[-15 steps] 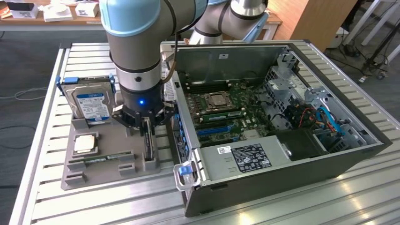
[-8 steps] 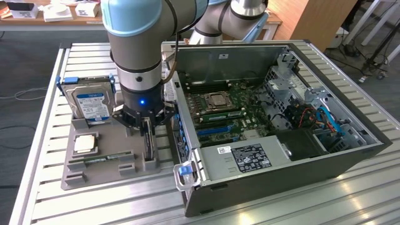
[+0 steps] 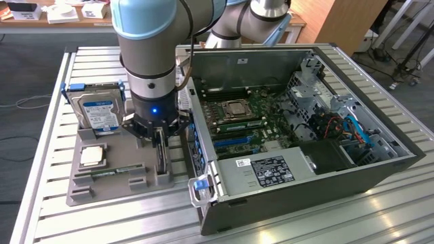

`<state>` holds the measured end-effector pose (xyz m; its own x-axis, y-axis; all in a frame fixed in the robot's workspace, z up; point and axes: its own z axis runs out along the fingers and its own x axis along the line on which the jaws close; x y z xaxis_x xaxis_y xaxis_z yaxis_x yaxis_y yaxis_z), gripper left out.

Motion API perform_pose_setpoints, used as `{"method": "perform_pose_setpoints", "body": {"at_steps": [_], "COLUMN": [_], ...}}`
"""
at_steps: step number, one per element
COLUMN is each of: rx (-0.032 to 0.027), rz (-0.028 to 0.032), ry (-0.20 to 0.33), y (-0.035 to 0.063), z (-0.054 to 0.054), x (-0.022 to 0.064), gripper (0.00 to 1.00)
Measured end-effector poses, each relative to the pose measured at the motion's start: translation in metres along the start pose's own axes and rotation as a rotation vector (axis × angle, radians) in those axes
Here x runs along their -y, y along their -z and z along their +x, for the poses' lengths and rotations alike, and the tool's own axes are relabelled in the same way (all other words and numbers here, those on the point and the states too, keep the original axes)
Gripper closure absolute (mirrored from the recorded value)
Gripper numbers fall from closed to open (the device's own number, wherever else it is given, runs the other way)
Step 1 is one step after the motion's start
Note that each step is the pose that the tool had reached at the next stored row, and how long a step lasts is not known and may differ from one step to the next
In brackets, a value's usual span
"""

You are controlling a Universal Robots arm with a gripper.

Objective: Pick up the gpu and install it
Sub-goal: 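Pick up the gpu and move the gpu toward the slot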

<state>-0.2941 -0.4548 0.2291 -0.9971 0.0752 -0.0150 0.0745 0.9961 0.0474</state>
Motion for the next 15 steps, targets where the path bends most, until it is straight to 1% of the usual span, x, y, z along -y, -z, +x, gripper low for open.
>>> {"method": "perform_pose_setpoints", "body": {"at_steps": [2,5,6,7,15], "rx": [-0.0044,-0.0140,-0.0164,-0.0172,-0.0173], "rz": [0.0004,0.0012,0.0014,0.0014,0.0014], "ry": [0.000,-0.001,-0.001,-0.001,-0.001], "y": [0.0000,0.0000,0.0000,0.0000,0.0000], "z": [-0.0005,-0.0013,-0.0014,-0.0014,-0.0015], "x": [0.0000,-0.0001,-0.0001,-0.0001,-0.0001], "gripper": [0.67,0.67,0.67,0.67,0.67]}}
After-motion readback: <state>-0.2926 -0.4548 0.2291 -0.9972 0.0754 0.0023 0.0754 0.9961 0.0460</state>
